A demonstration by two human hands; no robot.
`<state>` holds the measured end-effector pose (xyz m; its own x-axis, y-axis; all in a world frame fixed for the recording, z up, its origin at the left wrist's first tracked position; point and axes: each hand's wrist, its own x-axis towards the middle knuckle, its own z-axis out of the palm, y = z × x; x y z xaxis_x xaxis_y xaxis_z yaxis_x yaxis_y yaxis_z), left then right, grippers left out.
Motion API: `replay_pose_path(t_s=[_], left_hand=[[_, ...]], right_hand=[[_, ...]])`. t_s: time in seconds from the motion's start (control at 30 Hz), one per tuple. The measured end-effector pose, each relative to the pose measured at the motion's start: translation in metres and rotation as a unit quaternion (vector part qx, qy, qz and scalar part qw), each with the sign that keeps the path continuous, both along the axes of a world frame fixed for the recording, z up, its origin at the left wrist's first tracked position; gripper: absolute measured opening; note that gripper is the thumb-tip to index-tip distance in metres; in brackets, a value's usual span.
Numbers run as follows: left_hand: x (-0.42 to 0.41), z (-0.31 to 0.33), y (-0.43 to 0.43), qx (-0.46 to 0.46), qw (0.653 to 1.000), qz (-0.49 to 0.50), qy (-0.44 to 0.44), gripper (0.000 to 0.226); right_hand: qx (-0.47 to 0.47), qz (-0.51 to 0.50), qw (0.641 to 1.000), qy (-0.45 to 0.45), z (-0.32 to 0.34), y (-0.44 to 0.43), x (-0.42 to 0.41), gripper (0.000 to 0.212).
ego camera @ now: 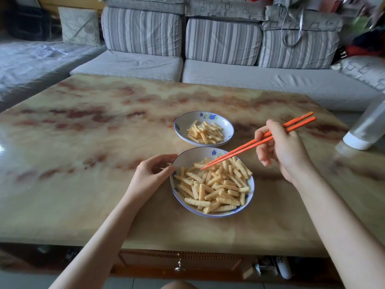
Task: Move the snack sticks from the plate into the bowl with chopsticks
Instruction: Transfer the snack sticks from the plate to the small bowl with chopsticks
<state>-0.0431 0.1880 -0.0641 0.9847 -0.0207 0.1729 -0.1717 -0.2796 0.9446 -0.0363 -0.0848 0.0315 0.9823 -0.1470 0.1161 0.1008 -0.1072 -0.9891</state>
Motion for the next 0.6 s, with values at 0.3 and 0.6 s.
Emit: replay_pose_path(t_s=[0.3,0.6], left_hand=[[0.0,0.0,-0.001,0.003,1.0,0.001,-0.001,0.032],[0.0,-0.001,0.0,0.004,1.0,-0.002,-0.001,0.031]], right_hand=[[0.098,-0.086,0.99,-0.056,-0.002,-0.001,0.02,0.041],[0.065,-0.133,0.986,-0.074,-0.017,0.008,0.051,0.044]])
